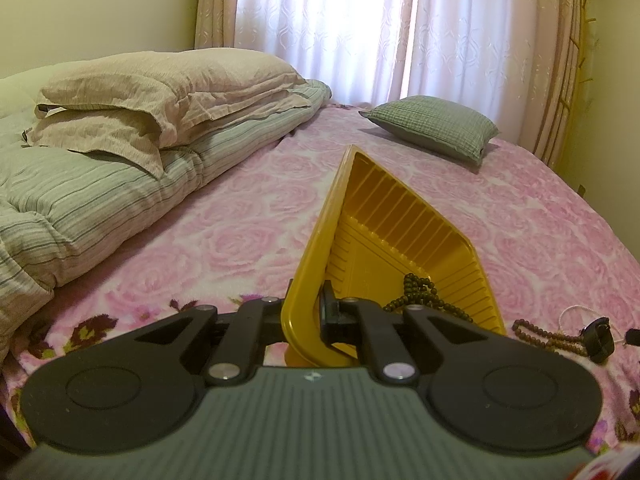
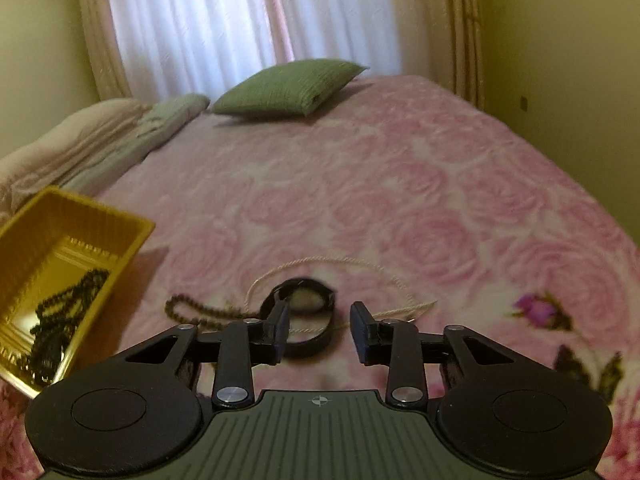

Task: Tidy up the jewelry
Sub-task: 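Move the open right gripper back toward the remaining jewelry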

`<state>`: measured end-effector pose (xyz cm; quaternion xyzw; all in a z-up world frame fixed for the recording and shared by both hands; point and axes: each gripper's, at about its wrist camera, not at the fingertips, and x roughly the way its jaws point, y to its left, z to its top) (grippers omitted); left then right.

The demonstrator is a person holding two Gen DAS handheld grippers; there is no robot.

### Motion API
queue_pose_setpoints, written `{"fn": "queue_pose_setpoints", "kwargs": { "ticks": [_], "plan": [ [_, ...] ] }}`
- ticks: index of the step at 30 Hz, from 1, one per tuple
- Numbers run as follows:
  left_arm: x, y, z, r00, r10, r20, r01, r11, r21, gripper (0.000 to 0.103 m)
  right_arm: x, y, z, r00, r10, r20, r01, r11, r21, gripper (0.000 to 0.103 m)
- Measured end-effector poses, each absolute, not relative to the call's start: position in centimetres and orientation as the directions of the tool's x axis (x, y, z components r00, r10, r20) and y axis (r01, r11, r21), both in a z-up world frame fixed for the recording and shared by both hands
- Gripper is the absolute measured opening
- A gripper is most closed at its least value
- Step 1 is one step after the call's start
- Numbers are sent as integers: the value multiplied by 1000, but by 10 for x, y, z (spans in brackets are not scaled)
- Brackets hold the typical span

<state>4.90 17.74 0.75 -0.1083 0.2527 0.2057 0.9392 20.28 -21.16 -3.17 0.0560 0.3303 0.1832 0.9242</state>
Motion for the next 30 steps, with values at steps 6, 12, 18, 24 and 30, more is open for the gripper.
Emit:
{"fn": "queue_pose_setpoints", "kwargs": {
  "ticks": [6,12,18,24,30],
  "plan": [
    [49,178,9,786,334,-520,-442,892,-96,7,203,-183,-39,697,397,-597,-375,912,168,44],
    [50,177,9,785,335,-521,-442,892,-93,7,220,-159,-52,673,364,-643,-408,909,87,38],
    [50,177,9,785,335,-521,-443,892,-93,7,229,-146,-66,645,350,-679,-443,895,41,16],
    [50,178,9,785,337,-521,-443,892,-92,7,222,-153,-62,650,360,-669,-460,887,30,4],
    [50,179,9,786,335,-520,-442,892,-92,7,211,-164,-43,668,378,-641,-463,885,39,4]
  ]
}}
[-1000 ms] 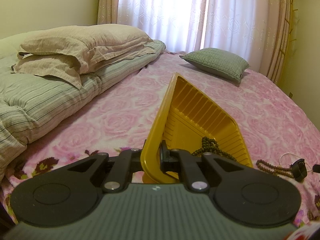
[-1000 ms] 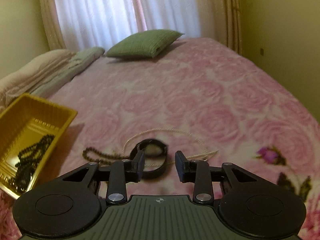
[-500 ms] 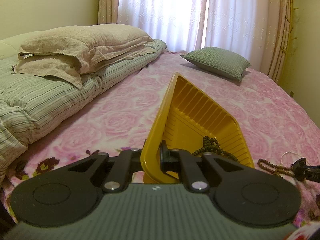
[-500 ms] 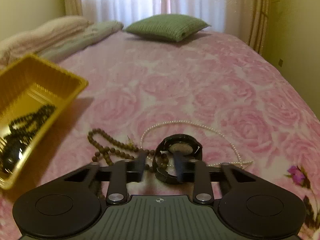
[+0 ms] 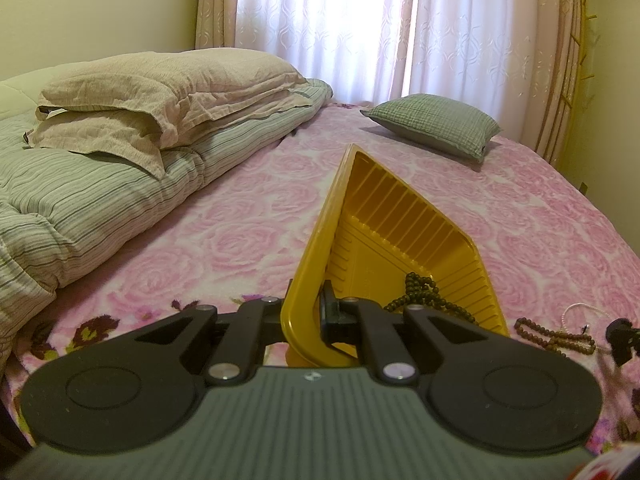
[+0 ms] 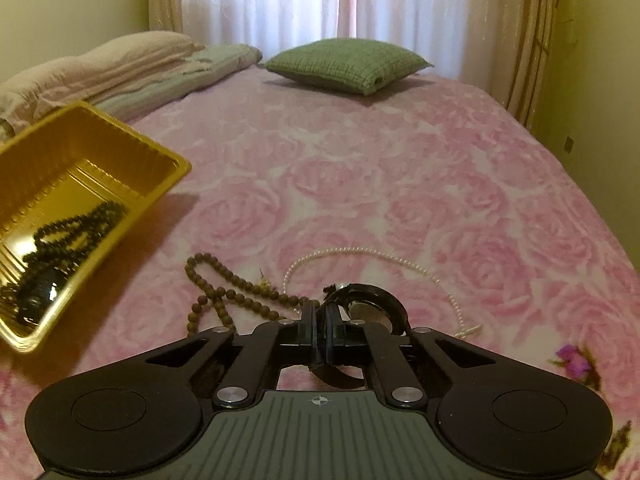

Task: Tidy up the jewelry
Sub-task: 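Move the open right gripper back toward the remaining jewelry, then grasp the black bangle and drop it into the tray with the right gripper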

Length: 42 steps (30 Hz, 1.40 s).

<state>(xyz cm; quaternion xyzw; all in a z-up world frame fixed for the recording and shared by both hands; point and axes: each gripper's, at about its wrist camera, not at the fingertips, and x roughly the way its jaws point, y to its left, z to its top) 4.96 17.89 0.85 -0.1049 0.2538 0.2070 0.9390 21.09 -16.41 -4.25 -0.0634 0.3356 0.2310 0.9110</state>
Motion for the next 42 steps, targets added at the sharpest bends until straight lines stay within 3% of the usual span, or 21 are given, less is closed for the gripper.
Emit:
{"fn": "queue_pose_setpoints", "kwargs": {
  "ticks": [14,27,42],
  "plan": [
    [50,178,8,787,333,-520,-440,893,-94,7,196,-133,13,635,526,-566,-575,811,110,4],
    [50,177,7,788,332,-519,-438,894,-92,7,180,-33,16,477,695,-538,-752,640,160,4],
    [50,176,6,789,332,-517,-436,895,-89,7,184,24,11,407,741,-535,-813,560,156,4]
  ]
}}
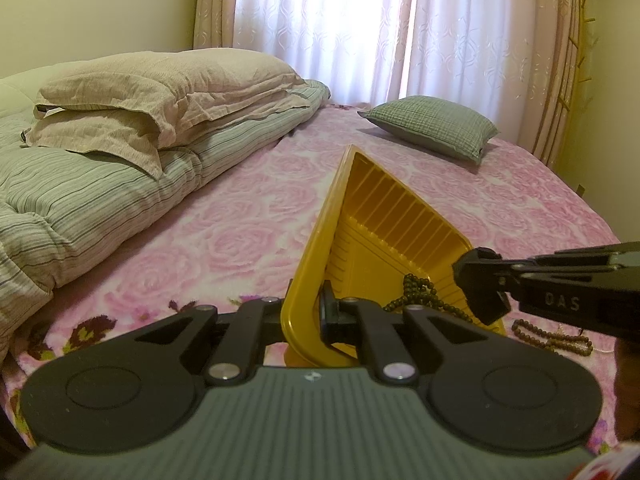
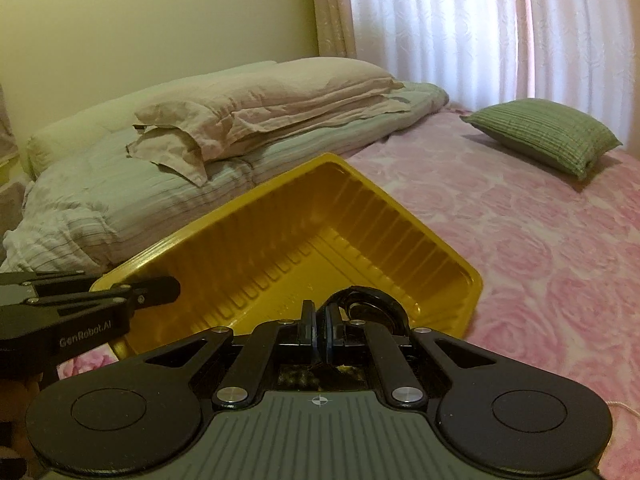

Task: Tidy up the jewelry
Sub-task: 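Grasp the black bangle and drop it into the tray with the right gripper, then grasp the brown wooden bead bracelet with the right gripper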

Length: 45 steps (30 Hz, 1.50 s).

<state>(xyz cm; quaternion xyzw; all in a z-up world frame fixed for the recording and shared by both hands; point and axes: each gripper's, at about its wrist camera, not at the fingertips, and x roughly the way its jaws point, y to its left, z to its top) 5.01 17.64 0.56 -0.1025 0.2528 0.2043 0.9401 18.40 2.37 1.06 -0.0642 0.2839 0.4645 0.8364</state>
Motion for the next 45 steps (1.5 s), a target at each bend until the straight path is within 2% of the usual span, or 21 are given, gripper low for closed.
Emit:
{"fn": "queue_pose_setpoints", "kwargs": {
  "ticks": [4,7,8,9,11,20,35,45],
  "plan": [
    [50,176,5,788,333,-518,-436,895,-89,7,186,25,8,398,754,-523,-820,548,166,5],
    [51,176,5,789,330,-519,-434,896,-91,7,189,25,5,399,746,-533,-811,559,175,14],
    [51,177,4,786,334,-520,-440,893,-91,7,189,23,5,408,747,-525,-808,564,173,18],
    [51,176,4,788,333,-518,-436,895,-89,7,189,20,5,415,747,-519,-804,568,175,27],
    [52,176,5,788,332,-519,-437,895,-91,7,191,17,7,419,749,-514,-796,575,190,39],
    [52,176,5,787,333,-519,-437,895,-88,7,199,-21,10,506,698,-506,-718,666,202,40],
    [52,177,6,788,333,-518,-437,895,-88,7,196,-147,-19,680,467,-565,-481,866,137,40],
    [53,177,8,788,335,-518,-436,896,-83,7,192,-201,-38,714,341,-611,-359,928,99,40]
  ]
}}
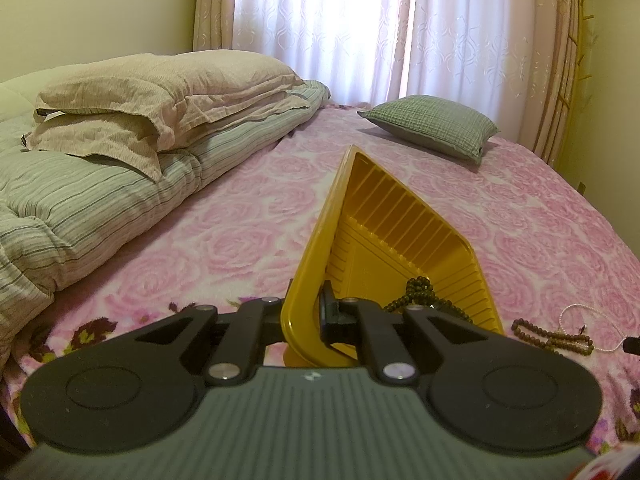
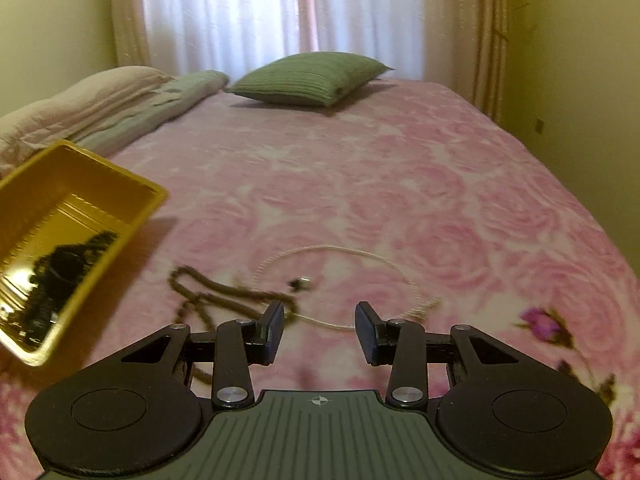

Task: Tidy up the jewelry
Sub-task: 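Grasp the brown wooden bead bracelet with the right gripper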

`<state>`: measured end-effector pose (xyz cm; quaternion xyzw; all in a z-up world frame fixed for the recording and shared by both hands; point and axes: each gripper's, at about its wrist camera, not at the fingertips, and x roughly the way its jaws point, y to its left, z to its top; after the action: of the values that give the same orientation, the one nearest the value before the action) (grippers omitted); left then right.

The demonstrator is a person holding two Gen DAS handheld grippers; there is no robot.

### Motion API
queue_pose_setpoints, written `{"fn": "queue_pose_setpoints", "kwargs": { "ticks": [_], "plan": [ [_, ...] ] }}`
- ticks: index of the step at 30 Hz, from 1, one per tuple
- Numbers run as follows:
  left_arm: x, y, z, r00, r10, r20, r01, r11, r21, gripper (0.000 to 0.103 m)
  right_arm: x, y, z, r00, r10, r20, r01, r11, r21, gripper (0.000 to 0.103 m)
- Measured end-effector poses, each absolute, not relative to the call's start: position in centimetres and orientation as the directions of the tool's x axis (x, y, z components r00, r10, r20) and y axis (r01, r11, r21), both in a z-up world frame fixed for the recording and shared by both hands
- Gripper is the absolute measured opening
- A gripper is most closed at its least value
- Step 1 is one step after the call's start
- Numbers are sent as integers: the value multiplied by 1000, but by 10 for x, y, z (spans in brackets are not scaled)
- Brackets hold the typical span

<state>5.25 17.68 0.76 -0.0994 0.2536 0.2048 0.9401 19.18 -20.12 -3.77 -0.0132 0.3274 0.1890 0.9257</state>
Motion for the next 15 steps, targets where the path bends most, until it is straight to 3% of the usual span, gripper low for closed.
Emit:
{"fn": "queue_pose_setpoints", "kwargs": {
  "ticks": [6,15],
  "plan": [
    [53,177,9,787,337,-517,-434,897,-77,7,206,-219,-48,720,274,-637,-296,952,75,40],
    [53,176,9,788,336,-517,-434,897,-78,7,212,-201,-46,694,356,-626,-379,920,102,40]
  ]
}}
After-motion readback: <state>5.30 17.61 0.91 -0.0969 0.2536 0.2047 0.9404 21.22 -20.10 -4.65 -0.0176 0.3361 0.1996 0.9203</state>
